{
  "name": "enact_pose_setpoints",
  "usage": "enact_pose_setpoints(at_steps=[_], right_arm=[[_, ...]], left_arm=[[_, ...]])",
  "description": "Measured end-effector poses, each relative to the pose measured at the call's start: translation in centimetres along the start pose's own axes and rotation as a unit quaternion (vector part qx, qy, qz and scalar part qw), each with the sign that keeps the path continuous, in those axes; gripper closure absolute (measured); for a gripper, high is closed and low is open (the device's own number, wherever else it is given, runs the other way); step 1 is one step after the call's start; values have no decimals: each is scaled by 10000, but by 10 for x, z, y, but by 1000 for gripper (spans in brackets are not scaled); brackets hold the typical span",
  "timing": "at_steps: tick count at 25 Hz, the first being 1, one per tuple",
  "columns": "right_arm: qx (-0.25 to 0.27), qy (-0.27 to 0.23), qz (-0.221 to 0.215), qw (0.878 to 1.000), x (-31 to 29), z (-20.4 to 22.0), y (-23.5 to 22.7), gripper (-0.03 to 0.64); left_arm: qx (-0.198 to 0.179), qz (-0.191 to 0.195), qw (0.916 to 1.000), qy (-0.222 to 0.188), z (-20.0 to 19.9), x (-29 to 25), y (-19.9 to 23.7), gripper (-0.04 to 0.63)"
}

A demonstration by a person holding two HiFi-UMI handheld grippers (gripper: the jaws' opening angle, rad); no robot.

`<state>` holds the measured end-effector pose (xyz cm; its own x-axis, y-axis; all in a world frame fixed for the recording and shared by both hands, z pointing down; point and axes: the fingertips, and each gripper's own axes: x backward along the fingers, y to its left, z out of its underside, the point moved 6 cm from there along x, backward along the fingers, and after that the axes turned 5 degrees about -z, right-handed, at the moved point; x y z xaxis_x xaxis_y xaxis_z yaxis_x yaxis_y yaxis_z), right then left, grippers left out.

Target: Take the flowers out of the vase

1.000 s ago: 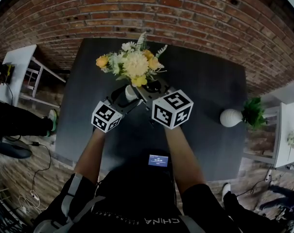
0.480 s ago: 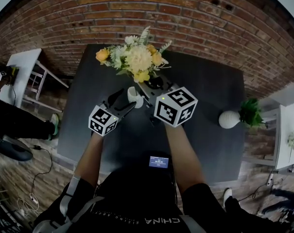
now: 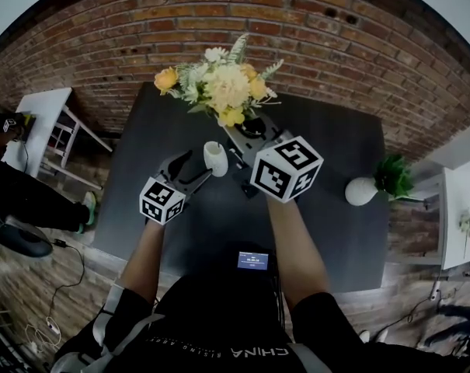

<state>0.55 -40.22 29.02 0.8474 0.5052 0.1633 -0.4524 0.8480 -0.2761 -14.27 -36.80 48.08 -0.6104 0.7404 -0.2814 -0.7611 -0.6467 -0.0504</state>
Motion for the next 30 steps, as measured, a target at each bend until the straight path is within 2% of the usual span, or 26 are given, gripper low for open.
enact_pose_setpoints(at_steps=[4,6,9,12,15,22,30], right_arm=[[43,21,101,9999,10,-1,4,515],[36,64,183,9998,16,3,2,515],[-57,172,286,9994,24,13,0,515],[-119,336,416,9985,35,27,-2,515],[-203,450,554,9972,47,41,-5,515],[-473,609,912,9928,79,69,-18,515],[-574,673,1076,9903,94,74,-30,515]], left_arm=[[34,-23,9999,-125,-6,10,-5,290],[11,-73,9998,-207,-9,14,-7,359],[-21,-188,9995,-262,-11,20,-8,407],[9,-251,9992,-297,-10,26,-8,523],[76,-234,9991,-343,-10,29,-9,583],[91,44,9993,-370,-8,24,-23,591],[73,166,9992,-353,-10,12,-37,591]])
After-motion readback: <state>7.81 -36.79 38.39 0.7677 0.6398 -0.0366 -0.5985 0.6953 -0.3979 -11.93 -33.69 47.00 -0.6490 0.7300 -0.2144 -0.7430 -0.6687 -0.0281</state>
